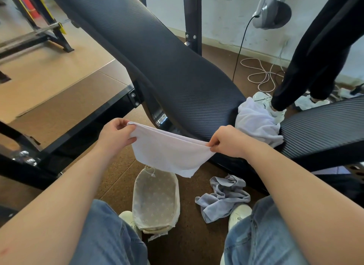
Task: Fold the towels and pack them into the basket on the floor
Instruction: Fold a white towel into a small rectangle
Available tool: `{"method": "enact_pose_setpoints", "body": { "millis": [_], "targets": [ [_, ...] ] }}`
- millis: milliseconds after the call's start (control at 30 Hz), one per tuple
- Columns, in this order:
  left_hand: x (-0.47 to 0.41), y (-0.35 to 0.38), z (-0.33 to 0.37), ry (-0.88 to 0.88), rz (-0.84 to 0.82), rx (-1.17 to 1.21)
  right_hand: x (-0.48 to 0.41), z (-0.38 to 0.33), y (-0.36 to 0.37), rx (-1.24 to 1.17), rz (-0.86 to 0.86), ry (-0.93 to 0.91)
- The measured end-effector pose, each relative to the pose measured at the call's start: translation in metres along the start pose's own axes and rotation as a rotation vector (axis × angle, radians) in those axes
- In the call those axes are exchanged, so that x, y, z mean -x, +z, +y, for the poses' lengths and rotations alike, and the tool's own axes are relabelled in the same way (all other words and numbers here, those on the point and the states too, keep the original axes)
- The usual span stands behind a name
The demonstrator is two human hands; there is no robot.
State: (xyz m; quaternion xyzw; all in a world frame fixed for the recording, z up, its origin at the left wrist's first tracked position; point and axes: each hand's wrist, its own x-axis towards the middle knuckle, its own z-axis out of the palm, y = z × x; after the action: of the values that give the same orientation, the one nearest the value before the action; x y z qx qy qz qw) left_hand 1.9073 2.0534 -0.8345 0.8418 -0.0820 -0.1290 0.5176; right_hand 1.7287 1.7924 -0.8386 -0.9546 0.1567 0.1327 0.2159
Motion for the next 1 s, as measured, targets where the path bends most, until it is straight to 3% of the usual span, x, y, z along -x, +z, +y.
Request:
{"method": "enact_pose_setpoints", "body": {
  "millis": [333,533,767,1000],
  "targets": [
    [-0.002,-0.009,-0.005,0.001,0.024,-0.052,0.002,0.01,-0.002,-0.027,0.122,0.026],
    [0.002,-0.009,-0.002,0.061,-0.041,-0.164,-0.005,0.012,-0.008,-0.082,0.234,0.173],
    [-0.002,-0.008,0.003,-0.02,0.01,0.002,-0.005,0.017,-0.017,-0.386,0.383,0.249],
    [-0.001,-0.01,0.003,-0.052,0.04,0.012,-0.006,0.011,-0.018,-0.238,0.375,0.215]
  ]
}}
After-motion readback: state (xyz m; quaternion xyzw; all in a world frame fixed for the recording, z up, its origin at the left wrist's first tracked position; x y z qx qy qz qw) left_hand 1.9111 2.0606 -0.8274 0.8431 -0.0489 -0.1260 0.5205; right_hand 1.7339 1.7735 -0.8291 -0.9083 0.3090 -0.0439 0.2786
